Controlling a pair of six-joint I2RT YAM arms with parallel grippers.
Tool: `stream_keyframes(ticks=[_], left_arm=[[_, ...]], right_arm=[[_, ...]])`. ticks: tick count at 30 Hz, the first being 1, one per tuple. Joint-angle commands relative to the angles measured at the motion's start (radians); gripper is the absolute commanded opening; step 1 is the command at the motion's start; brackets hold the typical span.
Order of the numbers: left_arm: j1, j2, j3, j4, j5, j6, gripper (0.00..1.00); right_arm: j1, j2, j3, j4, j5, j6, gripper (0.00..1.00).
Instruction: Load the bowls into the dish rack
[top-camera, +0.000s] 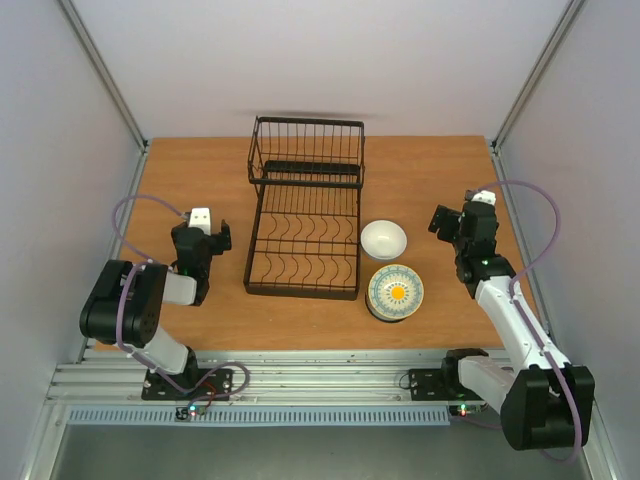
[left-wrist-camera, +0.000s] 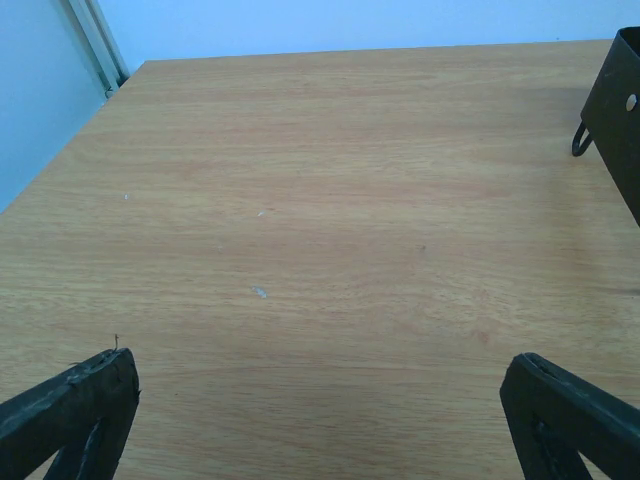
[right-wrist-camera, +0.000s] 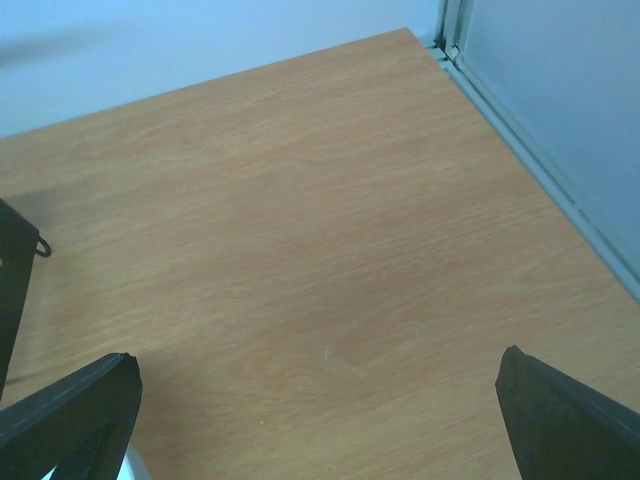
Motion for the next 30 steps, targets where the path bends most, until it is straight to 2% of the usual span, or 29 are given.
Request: stream_keyframes(ticks=[1,5,9,13,19,21,26,30], left_arm=[[0.005,-0.016,0.017,0.082,-0.004,-0.008,0.99],[0.005,-0.018,0.017,0.081,-0.004,-0.008,0.99],[0.005,-0.018,0.017,0.081,-0.004,-0.007,0.99],[0.005,-0.017,0.017,0.08,-0.004,-0.008,0.99],[0.005,-0.016,0.017,0.082,-0.004,-0.008,0.99],[0.006,-0.015,0.02,0.076,0.002,-0.008,0.99],[0.011,-0.017,0.022,0.07,0.014,-0.011,0.99],[0.011,-0.018,0.022,0.071,0.014,-0.01,0.99]], right_arm=[[0.005,-0.031,-0.007,-0.033,0.013,0.036,0.99],[0.004,-0.014,0.031,-0.082,0.016,0.075,0.99],[0.006,0.0,0.091,-0.158,0.091,0.152,0.99],[0.005,0.009,0.14,-0.186,0.108,0.158,0.99],[0.005,0.13,0.244,-0.327,0.228,0.234,0.99],[0.005,0.185,0.281,-0.379,0.221,0.337,0.99],[0.006,0.31,0.33,-0.421,0.124,0.304,0.99],[0.005,0.259,0.231,-0.326,0.05,0.288,0.99]])
